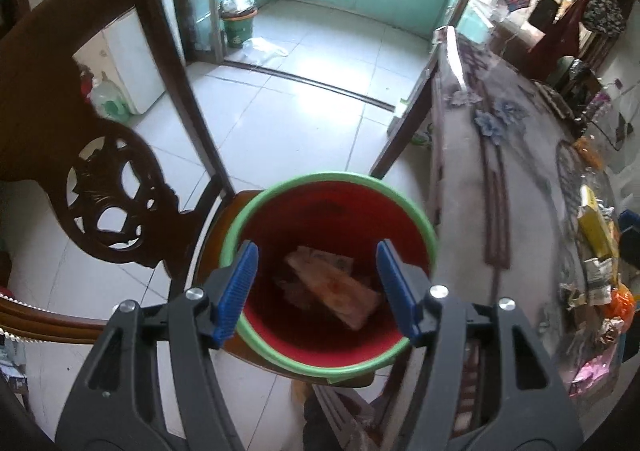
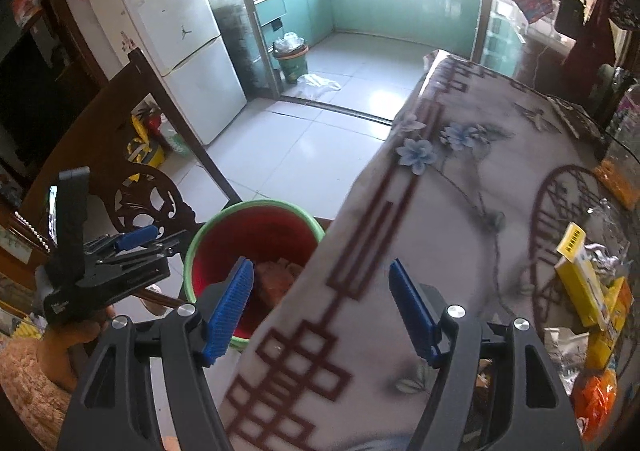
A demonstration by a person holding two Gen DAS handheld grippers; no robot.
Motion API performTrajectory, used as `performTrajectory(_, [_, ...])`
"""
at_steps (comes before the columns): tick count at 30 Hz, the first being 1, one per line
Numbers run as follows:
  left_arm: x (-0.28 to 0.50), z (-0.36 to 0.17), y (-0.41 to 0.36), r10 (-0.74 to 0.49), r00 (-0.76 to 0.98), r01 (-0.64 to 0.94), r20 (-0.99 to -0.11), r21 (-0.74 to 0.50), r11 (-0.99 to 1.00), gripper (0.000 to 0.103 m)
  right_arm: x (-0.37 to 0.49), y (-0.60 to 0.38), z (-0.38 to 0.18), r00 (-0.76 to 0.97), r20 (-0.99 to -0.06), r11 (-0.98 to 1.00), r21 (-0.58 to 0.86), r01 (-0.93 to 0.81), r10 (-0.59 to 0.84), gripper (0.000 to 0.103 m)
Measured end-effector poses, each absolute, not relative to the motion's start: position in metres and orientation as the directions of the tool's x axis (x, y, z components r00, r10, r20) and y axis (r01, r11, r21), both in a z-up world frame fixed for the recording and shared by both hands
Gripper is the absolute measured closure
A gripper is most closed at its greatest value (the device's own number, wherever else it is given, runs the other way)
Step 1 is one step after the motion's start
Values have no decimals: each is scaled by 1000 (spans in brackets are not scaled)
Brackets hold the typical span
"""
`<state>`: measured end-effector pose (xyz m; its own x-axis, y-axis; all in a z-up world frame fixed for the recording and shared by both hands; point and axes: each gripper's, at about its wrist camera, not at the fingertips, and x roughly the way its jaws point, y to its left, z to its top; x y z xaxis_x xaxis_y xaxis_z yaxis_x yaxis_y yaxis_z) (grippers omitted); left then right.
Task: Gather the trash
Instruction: 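Move both tools over the red bucket and open them to drop bag and wrapper, then grasp the brown box with the left tool while the right tool grasps the yellow box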
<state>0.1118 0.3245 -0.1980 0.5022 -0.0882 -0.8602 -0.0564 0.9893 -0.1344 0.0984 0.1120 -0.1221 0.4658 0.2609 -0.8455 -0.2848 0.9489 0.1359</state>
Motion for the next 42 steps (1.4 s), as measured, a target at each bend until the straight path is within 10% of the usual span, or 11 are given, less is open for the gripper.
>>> performTrajectory(27, [39, -168, 72, -247, 485, 24, -839, -269, 963, 26, 116, -149, -151, 413, -903, 940, -32, -339, 119, 38])
performTrajectory(31, [34, -176, 47, -252, 451, 1, -856, -281, 960, 20, 146, -167, -176, 348, -932, 929, -33, -368, 105, 57])
performTrajectory(42, [36, -194, 28, -220, 394, -73, -892, -269, 960, 20, 179, -170, -226, 253, -966, 890, -62, -453, 61, 59])
